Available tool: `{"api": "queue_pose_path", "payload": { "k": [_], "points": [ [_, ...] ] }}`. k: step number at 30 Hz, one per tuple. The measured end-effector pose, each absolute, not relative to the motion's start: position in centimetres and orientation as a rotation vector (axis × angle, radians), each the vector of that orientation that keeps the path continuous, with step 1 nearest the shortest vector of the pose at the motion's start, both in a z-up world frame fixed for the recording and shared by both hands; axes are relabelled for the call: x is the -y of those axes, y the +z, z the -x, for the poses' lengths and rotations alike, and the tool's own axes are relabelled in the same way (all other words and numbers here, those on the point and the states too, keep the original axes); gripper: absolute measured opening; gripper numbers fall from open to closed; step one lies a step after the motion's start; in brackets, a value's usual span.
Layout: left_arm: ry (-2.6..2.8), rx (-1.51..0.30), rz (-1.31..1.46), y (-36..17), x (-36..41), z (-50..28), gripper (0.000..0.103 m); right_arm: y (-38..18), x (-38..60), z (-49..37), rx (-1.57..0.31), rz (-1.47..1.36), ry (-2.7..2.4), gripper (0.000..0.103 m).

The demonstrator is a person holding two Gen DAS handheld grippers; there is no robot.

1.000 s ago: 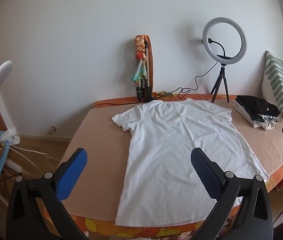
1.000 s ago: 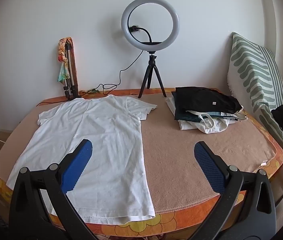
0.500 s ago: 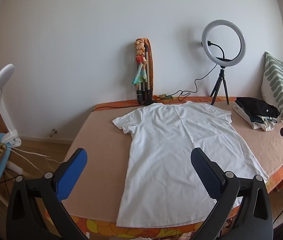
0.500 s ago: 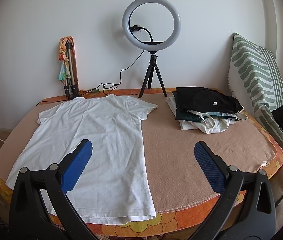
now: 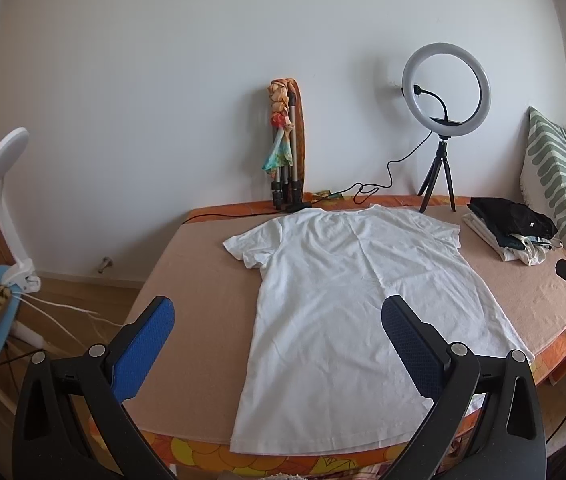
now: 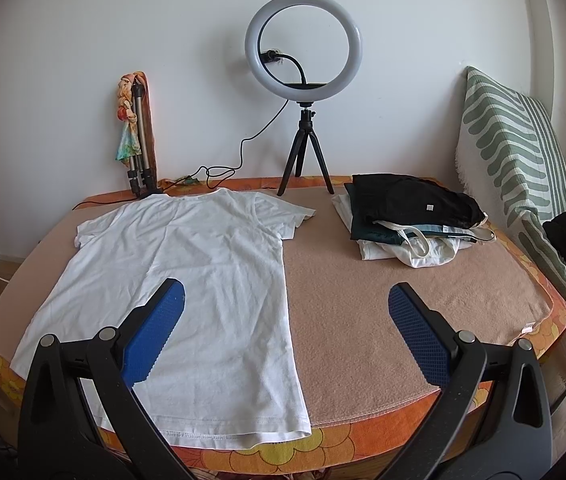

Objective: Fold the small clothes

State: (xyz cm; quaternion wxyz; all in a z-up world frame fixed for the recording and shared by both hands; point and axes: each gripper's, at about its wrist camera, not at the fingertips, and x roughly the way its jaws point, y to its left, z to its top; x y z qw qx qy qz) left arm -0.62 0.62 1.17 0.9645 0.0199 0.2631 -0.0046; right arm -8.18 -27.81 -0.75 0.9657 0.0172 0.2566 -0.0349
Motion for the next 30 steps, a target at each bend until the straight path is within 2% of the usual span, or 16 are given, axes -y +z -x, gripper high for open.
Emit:
{"api": "queue_pose_path", "payload": {
  "k": [30],
  "points": [
    [-0.008,-0.513,-0.042,1.36,-0.6,1.06,0.103,-0.69,27.63,8.13,-0.519,-0.033,-0.071,0.103]
  ]
}}
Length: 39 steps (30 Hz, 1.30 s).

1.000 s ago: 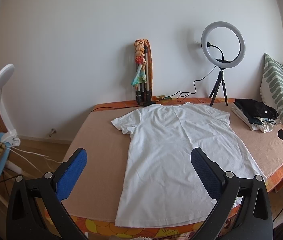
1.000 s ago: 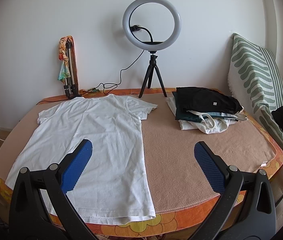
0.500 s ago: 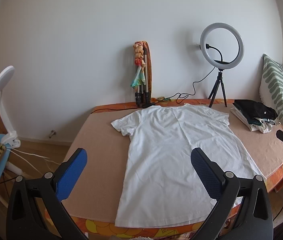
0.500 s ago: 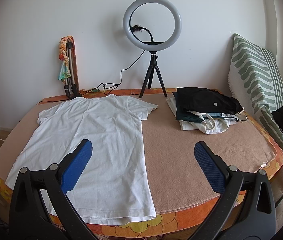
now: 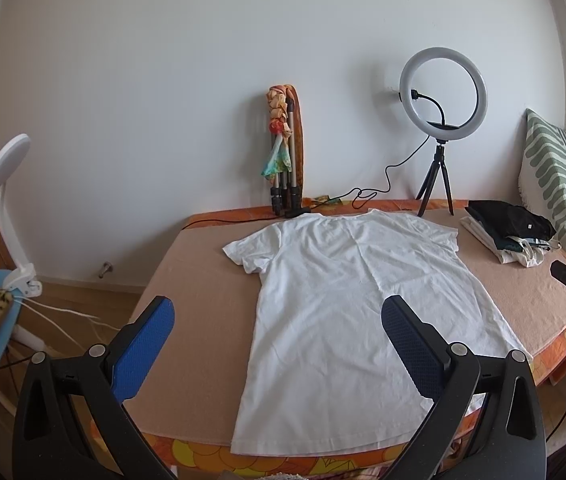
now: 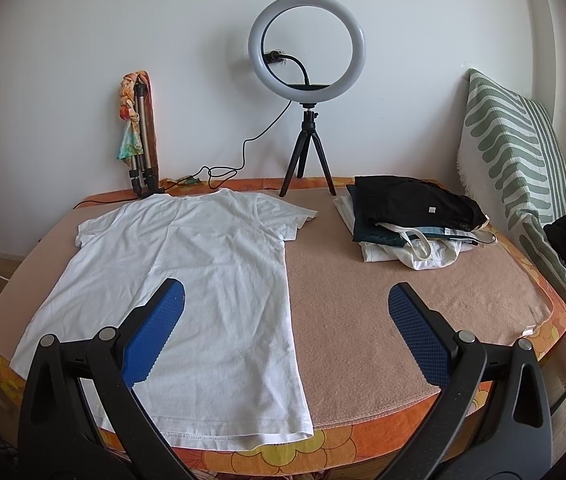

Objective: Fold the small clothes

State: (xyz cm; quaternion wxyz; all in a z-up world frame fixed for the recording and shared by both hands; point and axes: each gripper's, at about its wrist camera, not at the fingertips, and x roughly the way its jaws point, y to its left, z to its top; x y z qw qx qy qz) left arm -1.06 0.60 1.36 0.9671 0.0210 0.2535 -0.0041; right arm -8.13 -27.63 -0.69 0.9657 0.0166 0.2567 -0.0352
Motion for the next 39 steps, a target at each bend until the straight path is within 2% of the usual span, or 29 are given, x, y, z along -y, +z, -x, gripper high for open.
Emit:
{"api": "queue_pose_path", "payload": {
  "k": [30,39],
  "points": [
    [0.004,-0.531,-0.035,0.6,-1.5,1.0,0.103,-0.3,25.7,7.4,-0.511,-0.022,-0.045,0.103],
    [-0.007,-0.635,0.019,-2.9,-4.2,-0.8,0.103,1.5,23.3,6.0,-0.475,-0.026,0.018,0.102]
  ]
}}
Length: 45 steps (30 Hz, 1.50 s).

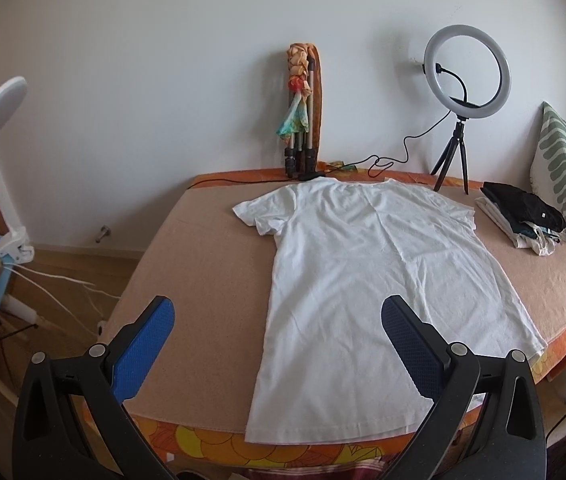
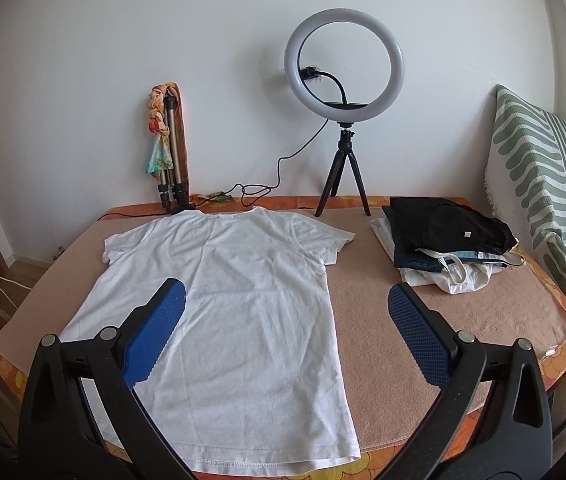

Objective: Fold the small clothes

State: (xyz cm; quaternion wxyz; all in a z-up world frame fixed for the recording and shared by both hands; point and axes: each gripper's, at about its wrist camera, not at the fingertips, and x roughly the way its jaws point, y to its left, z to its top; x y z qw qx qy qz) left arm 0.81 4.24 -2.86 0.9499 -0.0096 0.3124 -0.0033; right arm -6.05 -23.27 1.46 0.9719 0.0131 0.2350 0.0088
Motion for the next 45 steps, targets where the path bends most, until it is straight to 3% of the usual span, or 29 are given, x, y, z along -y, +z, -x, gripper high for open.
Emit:
{"api": "queue_pose_path", "payload": {
  "k": [4,16,18,23,28,30,37,40,45],
  "points": [
    [-0.031,-0.695,0.047,-5.2,-5.3,-1.4,0.096,2.6,21.4,4.1,-0.483,-0.052,0.11,0.1],
    [-0.138,-0.933,0.201,-11.9,-7.7,-1.9,0.061,3.4,10.5,-5.3,-0.631,-0.033,0.374,0.098],
    [-0.148,-0.952,0.196,-12.5,-7.7,-1.9,0.051,3.2,8.2,-7.0,-0.666,-0.038,0.424,0.098],
    [-0.166,-0.995,0.207,-13.8,-7.7,-2.2,0.045,2.5,2.5,-11.9,-0.734,-0.014,0.495,0.089],
    [-0.168,-1.015,0.201,-14.6,-8.0,-2.4,0.038,0.2,-3.5,-17.3,-0.843,-0.001,0.572,0.086],
    [-0.162,-1.013,0.194,-14.7,-8.2,-2.6,0.031,-1.0,-6.1,-19.1,-0.875,0.028,0.583,0.086],
    [-0.195,-1.001,0.212,-14.8,-8.4,-2.7,0.029,-7.0,-13.4,-24.2,-0.998,0.142,0.583,0.079],
    [-0.216,-1.011,0.24,-15.0,-8.7,-2.9,0.012,-9.2,-15.5,-26.1,-1.029,0.182,0.566,0.078],
    [-0.243,-1.028,0.303,-15.3,-9.1,-3.4,0.005,-12.1,-18.4,-28.5,-1.075,0.233,0.541,0.078]
  ]
}}
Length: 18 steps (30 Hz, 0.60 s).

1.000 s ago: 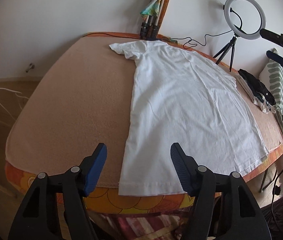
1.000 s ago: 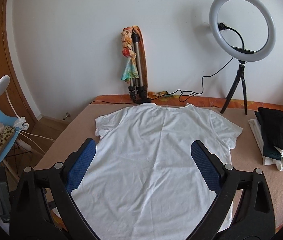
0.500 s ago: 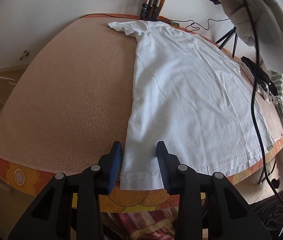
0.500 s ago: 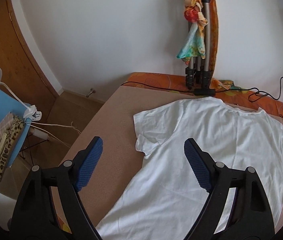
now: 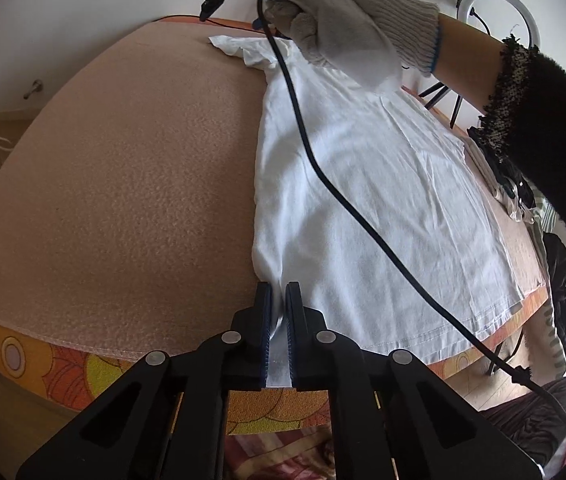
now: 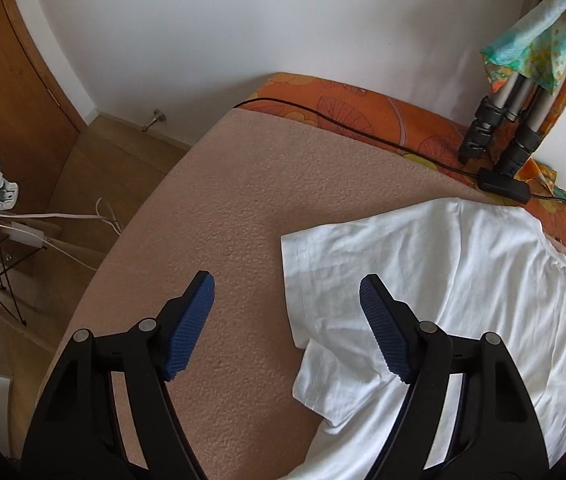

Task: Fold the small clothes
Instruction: 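Grasp the white T-shirt hem edge with the left tool while the right tool grasps its shoulder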

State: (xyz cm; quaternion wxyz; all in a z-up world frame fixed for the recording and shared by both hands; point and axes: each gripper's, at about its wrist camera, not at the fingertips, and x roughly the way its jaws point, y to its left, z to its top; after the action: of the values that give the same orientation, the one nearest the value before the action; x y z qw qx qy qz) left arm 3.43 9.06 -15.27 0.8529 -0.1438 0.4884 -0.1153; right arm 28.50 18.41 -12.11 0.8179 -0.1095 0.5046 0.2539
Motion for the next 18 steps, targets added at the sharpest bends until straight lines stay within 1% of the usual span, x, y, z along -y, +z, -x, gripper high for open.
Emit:
{"api": "queue_pose_path", "payload": {
  "k": [2,4,6,10,12,14,18],
  "points": [
    [-0.242,-1.024,0.303,-15.2,-8.9,-3.4,0.004,-13.2,-19.5,-29.1,-1.088,0.248,0.541,0.077],
    [-0.243,-1.022,0.312,-15.2,-8.9,-3.4,0.003,-14.1,-20.3,-29.4,-1.095,0.284,0.534,0.07],
    [-0.244,-1.023,0.33,-15.2,-9.0,-3.4,0.003,-15.0,-20.9,-29.8,-1.112,0.325,0.527,0.056],
    [-0.248,-1.022,0.338,-15.2,-8.8,-3.6,0.002,-15.7,-20.8,-30.4,-1.095,0.367,0.504,0.038],
    [-0.251,-1.019,0.335,-15.2,-8.4,-3.5,0.002,-15.5,-20.5,-30.8,-1.084,0.379,0.488,0.009],
    [-0.256,-1.013,0.332,-15.1,-8.2,-3.5,0.002,-15.4,-19.3,-31.6,-1.095,0.337,0.478,0.006],
    [-0.267,-0.996,0.314,-14.5,-7.6,-3.4,0.002,-13.9,-17.2,-32.2,-1.059,0.264,0.465,0.005]
  ]
}}
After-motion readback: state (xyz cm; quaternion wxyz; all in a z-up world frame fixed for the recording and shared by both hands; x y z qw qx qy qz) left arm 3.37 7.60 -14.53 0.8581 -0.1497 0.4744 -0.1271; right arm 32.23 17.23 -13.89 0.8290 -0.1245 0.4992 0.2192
